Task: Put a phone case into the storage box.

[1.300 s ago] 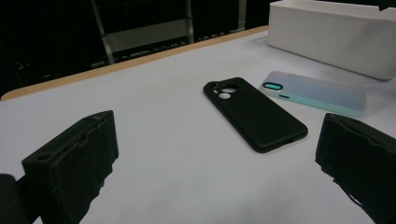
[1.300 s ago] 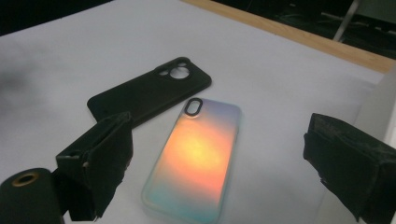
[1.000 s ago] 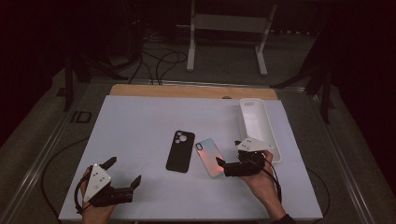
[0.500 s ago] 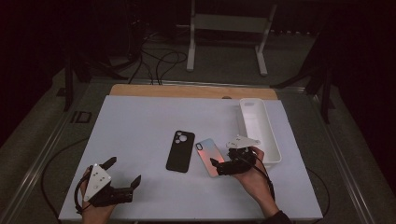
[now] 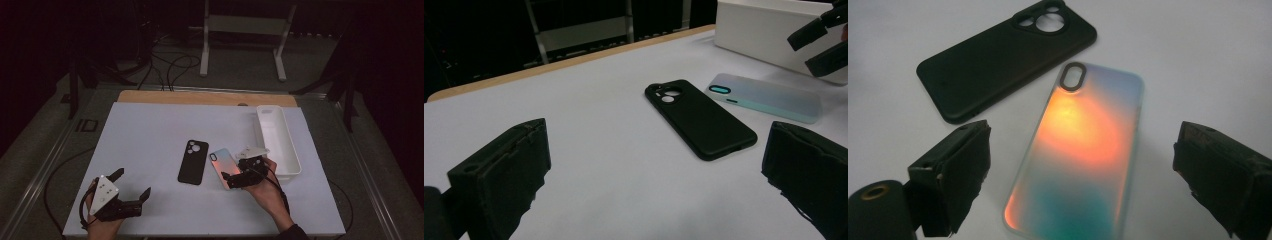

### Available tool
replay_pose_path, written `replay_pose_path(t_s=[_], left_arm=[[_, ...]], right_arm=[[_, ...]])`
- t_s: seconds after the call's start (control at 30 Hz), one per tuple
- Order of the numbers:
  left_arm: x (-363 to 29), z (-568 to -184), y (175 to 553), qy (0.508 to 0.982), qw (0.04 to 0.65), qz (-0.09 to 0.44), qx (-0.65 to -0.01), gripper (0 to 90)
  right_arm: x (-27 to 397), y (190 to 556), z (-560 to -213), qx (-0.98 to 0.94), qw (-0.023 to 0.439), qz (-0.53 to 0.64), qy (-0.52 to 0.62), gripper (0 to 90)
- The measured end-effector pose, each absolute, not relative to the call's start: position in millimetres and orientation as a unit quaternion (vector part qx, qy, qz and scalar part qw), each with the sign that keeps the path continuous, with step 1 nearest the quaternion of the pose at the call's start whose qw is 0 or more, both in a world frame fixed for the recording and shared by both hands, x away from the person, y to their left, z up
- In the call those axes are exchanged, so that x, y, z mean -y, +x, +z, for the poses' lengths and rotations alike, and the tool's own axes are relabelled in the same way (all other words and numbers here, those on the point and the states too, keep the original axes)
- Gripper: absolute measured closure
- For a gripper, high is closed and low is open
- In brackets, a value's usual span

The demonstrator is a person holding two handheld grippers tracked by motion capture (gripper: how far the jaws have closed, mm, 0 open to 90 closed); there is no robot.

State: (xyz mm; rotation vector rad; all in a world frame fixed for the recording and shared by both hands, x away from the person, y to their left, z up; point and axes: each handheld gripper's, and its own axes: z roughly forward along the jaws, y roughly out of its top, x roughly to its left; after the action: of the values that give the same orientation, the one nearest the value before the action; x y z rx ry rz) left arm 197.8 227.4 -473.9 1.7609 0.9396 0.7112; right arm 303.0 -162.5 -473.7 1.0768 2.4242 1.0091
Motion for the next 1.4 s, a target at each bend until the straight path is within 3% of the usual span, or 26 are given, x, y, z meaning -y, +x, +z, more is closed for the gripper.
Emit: replay_pose_path(t_s=[1.4], left_arm=[[-228,-475,198,0.725,0.486,0.292,-0.39,0.0]], right_arm=[[140,315,-511,-0.868,0.124,0.257,0.407,7.7]])
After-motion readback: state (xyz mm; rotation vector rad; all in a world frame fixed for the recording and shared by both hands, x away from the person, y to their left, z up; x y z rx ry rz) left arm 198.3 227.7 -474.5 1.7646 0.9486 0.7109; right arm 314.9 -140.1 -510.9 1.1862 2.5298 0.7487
